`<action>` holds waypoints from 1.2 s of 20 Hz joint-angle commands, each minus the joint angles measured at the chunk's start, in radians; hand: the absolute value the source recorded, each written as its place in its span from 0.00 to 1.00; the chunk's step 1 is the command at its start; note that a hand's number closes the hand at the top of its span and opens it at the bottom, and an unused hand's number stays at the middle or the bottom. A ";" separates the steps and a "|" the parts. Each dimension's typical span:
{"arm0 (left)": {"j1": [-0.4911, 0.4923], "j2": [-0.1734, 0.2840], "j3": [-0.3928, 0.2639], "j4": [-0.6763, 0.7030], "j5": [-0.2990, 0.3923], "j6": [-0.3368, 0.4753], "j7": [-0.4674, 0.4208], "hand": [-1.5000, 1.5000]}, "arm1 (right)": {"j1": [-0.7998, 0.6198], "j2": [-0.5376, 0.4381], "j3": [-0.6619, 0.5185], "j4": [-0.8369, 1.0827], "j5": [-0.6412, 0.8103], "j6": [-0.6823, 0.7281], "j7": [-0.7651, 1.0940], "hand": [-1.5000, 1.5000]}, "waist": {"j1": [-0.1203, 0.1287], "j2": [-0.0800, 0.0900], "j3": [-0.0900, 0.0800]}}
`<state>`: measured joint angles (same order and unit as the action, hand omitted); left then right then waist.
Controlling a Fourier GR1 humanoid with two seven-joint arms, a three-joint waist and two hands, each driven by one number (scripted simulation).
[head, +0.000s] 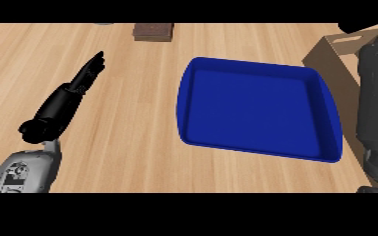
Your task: Pick the croissant from the tray and place it in the cardboard box
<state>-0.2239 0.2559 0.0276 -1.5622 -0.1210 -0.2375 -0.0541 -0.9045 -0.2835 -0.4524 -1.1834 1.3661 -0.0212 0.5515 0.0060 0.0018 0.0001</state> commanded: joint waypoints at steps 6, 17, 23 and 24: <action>0.033 -0.007 0.003 0.012 -0.011 -0.001 -0.013 0.50 | 0.064 -0.223 -0.091 0.156 -0.093 0.217 -0.092 1.00 | -0.010 -0.003 0.000; -0.010 -0.007 0.019 0.006 0.002 -0.017 0.013 0.50 | 0.154 -0.389 -0.149 0.393 -0.198 0.465 -0.211 1.00 | 0.000 0.000 0.000; 0.068 -0.027 -0.003 0.015 -0.032 -0.005 -0.063 0.50 | 0.149 -0.405 -0.163 0.426 -0.310 0.528 -0.378 0.00 | 0.002 -0.002 0.000; 0.002 -0.012 0.027 0.031 -0.020 -0.003 -0.025 0.50 | 0.186 -0.343 -0.155 0.361 -0.329 0.504 -0.379 0.00 | -0.008 -0.004 0.000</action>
<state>-0.2239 0.2396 0.0398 -1.5301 -0.1436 -0.2410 -0.0760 -0.7463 -0.6583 -0.6089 -0.7752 1.0964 0.4637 0.2360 0.0032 0.0011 0.0004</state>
